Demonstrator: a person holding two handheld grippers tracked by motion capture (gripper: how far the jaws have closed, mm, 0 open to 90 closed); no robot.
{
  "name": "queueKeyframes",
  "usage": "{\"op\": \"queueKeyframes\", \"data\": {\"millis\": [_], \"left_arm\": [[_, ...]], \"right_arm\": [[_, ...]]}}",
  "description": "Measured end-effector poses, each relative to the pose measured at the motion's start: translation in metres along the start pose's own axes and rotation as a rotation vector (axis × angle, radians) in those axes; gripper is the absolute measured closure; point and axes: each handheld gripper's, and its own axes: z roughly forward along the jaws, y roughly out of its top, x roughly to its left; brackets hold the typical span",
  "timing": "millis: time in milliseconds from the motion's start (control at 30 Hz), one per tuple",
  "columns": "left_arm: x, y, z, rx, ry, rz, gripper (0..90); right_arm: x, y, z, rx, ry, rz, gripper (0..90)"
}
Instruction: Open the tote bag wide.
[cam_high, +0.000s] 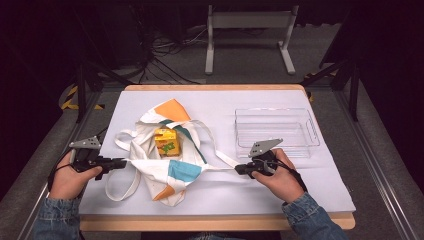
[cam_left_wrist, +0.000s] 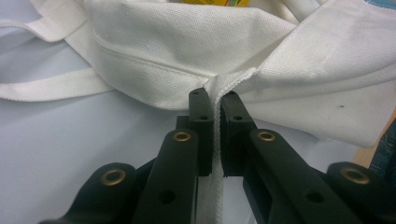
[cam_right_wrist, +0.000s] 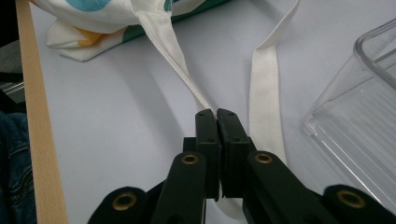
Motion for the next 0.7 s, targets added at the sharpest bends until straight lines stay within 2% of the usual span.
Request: {"op": "queueKeyframes", "data": {"millis": [233, 267, 367, 433, 500, 533, 600, 700], "left_arm": [[-0.001, 0.0, -0.001, -0.002, -0.021, -0.004, 84.7], [-0.003, 0.001, -0.003, -0.014, -0.024, -0.009, 83.2], [-0.005, 0.002, -0.007, -0.039, -0.021, -0.011, 69.0], [-0.007, 0.004, -0.01, -0.063, -0.04, -0.018, 56.2], [-0.009, 0.005, -0.013, -0.079, -0.046, -0.014, 48.2], [-0.012, 0.006, -0.018, -0.096, -0.043, -0.011, 43.8], [-0.015, 0.008, -0.022, -0.116, -0.038, -0.005, 39.5], [-0.019, 0.01, -0.029, -0.153, -0.029, -0.001, 38.1]], "right_arm": [[0.0, 0.0, 0.001, -0.001, 0.0, -0.002, 86.8], [0.0, 0.0, 0.0, -0.002, 0.001, 0.0, 86.0], [0.001, 0.002, -0.003, -0.016, 0.003, 0.002, 77.5], [0.003, 0.004, -0.005, -0.026, 0.012, -0.005, 73.8], [0.004, 0.005, -0.006, -0.03, 0.011, -0.007, 72.1], [0.007, 0.008, -0.009, -0.058, 0.015, -0.012, 67.0], [0.01, 0.012, -0.012, -0.08, 0.022, -0.015, 65.1], [0.015, 0.017, -0.016, -0.107, 0.019, -0.027, 62.1]]}}
